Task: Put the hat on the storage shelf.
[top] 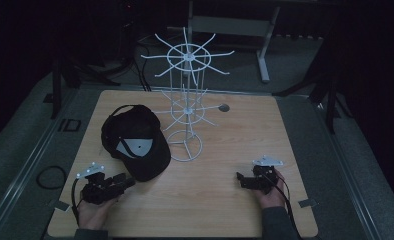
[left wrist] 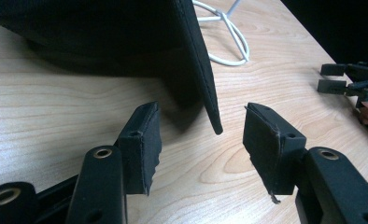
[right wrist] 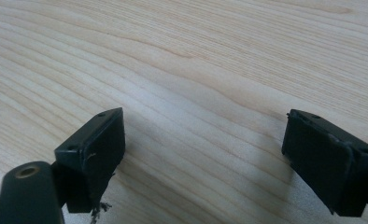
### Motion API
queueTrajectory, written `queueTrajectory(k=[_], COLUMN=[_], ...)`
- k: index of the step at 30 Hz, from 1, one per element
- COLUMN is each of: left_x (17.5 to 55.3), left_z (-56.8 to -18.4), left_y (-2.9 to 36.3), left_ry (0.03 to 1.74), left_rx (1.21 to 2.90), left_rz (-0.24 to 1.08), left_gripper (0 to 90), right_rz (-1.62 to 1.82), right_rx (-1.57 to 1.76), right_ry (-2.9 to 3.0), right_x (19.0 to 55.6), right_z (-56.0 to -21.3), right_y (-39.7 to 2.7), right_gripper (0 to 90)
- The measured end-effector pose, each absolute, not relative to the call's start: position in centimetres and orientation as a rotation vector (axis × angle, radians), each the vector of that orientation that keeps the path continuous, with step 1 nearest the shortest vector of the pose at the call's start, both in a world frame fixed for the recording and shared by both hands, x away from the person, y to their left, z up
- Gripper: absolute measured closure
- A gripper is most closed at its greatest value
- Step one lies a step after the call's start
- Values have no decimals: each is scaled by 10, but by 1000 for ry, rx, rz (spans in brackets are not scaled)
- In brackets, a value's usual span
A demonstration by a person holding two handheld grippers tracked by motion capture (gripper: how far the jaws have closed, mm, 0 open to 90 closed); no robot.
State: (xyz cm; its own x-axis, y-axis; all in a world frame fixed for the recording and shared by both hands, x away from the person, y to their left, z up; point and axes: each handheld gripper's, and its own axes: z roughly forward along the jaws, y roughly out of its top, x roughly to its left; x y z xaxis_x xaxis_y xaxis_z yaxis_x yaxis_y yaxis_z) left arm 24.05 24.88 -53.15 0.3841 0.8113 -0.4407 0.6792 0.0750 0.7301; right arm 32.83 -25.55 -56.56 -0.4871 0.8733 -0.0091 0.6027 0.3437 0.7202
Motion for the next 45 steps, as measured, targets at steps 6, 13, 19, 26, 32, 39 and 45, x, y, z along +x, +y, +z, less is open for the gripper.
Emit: queueTrajectory(k=[6,13,19,26,32,39,45], left_x=[243,247,250,252,254,257,260], left_z=[-530,-527,-530,-533,-535,-539,-543], left_y=[247,244,240,234,229,223,218], left_ry=[1347,1363,1376,1376,1381,1389,1405], left_rx=[1648,1648,1647,1655,1657,1660,1650], left_rz=[176,203,204,205,214,214,212], left_gripper=[475,484,485,486,487,486,481], right_rz=[937,936,937,937,937,937,936], right_rx=[1297,1297,1295,1295,1296,1297,1296], right_ry=[2219,2219,2219,2219,2219,2219,2219], right_x=[328,328,328,328,328,328,328], right_z=[-566,-566,-566,-566,-566,-566,-566], right_y=[-256,-256,-256,-256,-256,-256,-256], right_gripper=[130,130,130,130,130,130,130])
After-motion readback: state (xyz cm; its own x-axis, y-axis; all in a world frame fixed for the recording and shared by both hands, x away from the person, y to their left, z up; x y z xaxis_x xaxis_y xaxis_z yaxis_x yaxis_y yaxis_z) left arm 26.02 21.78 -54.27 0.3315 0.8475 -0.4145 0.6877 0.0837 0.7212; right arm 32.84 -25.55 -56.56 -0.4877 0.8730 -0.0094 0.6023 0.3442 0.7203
